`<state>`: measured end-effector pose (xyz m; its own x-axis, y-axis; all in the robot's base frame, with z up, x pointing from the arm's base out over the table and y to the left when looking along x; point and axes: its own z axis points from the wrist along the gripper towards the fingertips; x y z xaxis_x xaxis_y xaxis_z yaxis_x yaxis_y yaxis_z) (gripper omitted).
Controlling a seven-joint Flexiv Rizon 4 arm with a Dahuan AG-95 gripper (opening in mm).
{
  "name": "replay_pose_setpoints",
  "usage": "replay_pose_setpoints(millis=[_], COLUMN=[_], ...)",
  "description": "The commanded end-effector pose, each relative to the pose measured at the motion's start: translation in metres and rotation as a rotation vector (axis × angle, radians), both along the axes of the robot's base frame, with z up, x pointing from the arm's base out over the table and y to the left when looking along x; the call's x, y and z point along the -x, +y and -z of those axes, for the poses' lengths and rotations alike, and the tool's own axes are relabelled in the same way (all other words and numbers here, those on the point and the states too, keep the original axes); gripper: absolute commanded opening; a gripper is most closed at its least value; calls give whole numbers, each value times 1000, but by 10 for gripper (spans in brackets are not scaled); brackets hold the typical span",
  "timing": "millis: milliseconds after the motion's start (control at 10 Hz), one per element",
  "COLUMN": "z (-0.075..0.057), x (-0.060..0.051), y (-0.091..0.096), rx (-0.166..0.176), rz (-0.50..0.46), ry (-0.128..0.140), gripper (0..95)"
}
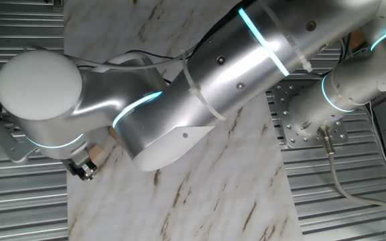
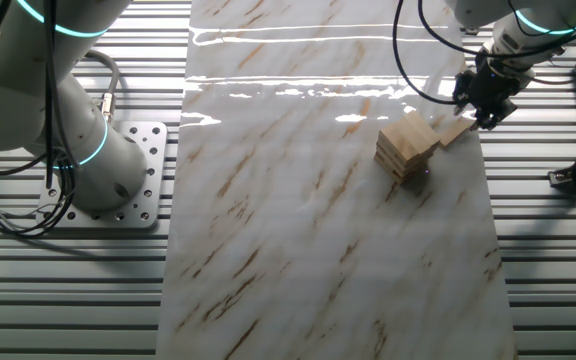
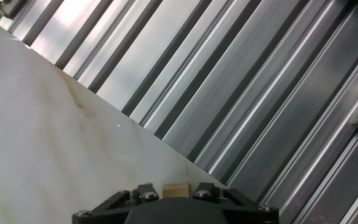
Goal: Play Jenga
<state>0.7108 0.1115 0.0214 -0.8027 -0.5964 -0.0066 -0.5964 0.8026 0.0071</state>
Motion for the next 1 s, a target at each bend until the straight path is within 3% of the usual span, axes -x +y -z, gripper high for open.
replay_pose_setpoints(millis=[100,600,700,1000], z=[0,0,0,0], x=[0,0,0,-1], y=[0,0,0,0], rx=[-2,-7,-8,-6], rz=[-2,15,17,17], ry=[-2,-13,-19,-28], gripper=[950,950,760,760])
